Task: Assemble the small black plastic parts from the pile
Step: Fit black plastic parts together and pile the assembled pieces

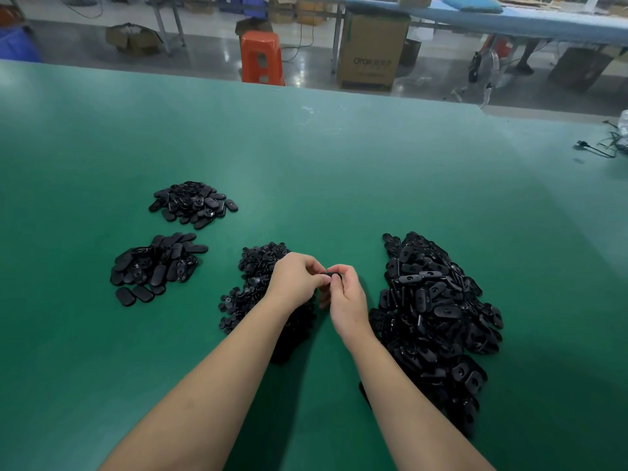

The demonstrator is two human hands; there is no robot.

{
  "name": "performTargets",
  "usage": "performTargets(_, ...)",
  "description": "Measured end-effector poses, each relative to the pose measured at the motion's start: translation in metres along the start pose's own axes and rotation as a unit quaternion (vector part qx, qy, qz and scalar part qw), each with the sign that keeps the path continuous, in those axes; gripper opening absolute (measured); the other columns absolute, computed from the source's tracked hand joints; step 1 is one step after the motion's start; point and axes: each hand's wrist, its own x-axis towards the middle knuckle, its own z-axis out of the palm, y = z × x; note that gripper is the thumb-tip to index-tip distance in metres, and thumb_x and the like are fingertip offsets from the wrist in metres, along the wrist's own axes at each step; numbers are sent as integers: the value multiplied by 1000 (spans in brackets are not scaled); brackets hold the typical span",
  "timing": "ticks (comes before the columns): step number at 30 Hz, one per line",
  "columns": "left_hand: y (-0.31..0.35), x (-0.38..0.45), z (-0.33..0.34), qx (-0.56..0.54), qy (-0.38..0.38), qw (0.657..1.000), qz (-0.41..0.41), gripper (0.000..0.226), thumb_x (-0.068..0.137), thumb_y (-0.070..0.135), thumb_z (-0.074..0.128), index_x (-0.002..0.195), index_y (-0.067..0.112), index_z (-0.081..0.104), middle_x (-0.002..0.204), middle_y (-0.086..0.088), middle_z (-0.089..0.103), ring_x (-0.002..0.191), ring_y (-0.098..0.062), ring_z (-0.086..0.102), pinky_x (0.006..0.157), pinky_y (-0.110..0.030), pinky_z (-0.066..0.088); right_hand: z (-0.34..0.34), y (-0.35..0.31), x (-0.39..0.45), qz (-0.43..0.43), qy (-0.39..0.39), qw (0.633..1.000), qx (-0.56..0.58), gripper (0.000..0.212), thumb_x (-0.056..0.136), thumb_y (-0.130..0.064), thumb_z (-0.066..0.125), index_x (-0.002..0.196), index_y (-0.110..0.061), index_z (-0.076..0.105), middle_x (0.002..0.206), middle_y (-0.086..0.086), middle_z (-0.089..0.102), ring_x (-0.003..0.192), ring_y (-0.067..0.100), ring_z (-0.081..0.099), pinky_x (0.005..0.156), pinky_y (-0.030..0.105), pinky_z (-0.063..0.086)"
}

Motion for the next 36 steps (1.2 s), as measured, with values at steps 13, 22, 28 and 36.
performTargets(13,-4,2,2,-45,-14,999,-18,6,83,23,80,82,19,76,78,6,74,69,-7,64,64,-22,47,0,5,3,-6,-2,1000,-19,21,104,-19,42,95,-34,54,81,-6,66,57,8,56,69,48,55)
performTargets(22,-4,2,3,-62,-15,997,-34,2,86,19,75,85,18,76,77,2,75,34,-2,46,45,-18,38,0,2,2,7,-3,1000,-3,23,102,-21,41,93,-38,54,82,-6,67,61,13,57,60,39,51)
performTargets(28,-2,0,4,-100,-18,994,-50,4,88,14,73,87,15,77,76,0,75,36,-13,52,41,-19,42,-3,0,2,5,-8,1000,5,15,103,-19,45,99,-29,55,86,-1,66,57,10,54,54,23,46)
performTargets(36,0,-3,3,-82,-17,995,-51,7,89,14,69,87,16,76,80,2,75,38,-14,61,41,-17,43,-2,1,2,1,-12,1000,6,15,103,-16,44,100,-27,55,84,2,66,57,8,54,64,42,52)
